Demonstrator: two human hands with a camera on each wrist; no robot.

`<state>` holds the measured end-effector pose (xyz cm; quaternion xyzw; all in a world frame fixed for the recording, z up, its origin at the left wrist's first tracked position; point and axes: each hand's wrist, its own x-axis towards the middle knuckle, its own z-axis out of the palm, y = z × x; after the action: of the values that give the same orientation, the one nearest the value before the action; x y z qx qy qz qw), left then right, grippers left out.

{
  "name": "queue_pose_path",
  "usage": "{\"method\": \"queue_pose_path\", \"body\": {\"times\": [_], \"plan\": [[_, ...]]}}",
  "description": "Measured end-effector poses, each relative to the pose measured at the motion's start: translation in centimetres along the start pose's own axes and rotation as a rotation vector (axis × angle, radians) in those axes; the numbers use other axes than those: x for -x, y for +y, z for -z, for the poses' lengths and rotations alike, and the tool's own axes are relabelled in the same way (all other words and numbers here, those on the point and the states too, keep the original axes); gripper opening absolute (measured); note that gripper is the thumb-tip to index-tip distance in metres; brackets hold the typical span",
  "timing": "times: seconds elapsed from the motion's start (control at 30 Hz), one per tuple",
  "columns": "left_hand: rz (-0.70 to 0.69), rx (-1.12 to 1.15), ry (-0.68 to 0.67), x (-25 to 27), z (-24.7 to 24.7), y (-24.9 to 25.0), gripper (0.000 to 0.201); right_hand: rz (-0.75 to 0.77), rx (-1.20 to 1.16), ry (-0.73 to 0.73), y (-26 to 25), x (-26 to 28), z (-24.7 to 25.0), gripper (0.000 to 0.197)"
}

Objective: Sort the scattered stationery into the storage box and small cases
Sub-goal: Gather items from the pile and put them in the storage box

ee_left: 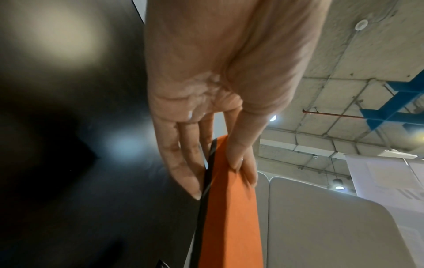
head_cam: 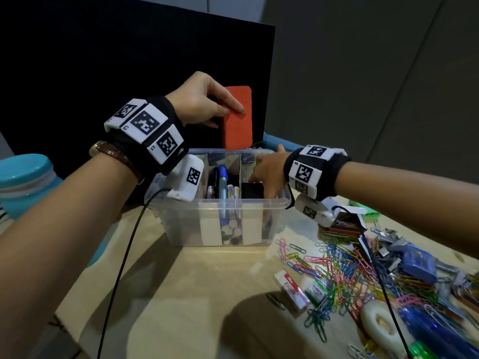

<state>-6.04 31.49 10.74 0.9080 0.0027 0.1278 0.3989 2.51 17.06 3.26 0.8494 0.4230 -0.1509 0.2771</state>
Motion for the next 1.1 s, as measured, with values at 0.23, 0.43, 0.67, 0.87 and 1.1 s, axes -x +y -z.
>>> {"method": "queue_pose_path", "body": {"times": [0.23,0.43,0.67,0.87,1.1], "plan": [[-0.016,0.0,-0.003,-0.1,-0.2,0.4,0.023,-0.141,0.221,0.046,-1.9,-1.6,-1.1,0.058],[-0.017,0.03,-0.001,-0.4,-0.4,0.6,0.023,-0.075,0.185,0.076,-1.4,-0.9,-1.2,0.053],[0.013,0.043,0.014,-0.7,-0.8,0.3,0.024,-0.001,0.06,0.135,-1.5,0.2,-0.7,0.041],[0.104,0.108,0.126,-0.3,0.1,0.3,0.057,0.022,-0.669,0.707,3.2,4.5,-1.0,0.024],[0.107,0.118,-0.063,1.4,-3.4,1.9,0.061,0.361,-1.091,0.73,6.4,7.8,-0.4,0.058]]}}
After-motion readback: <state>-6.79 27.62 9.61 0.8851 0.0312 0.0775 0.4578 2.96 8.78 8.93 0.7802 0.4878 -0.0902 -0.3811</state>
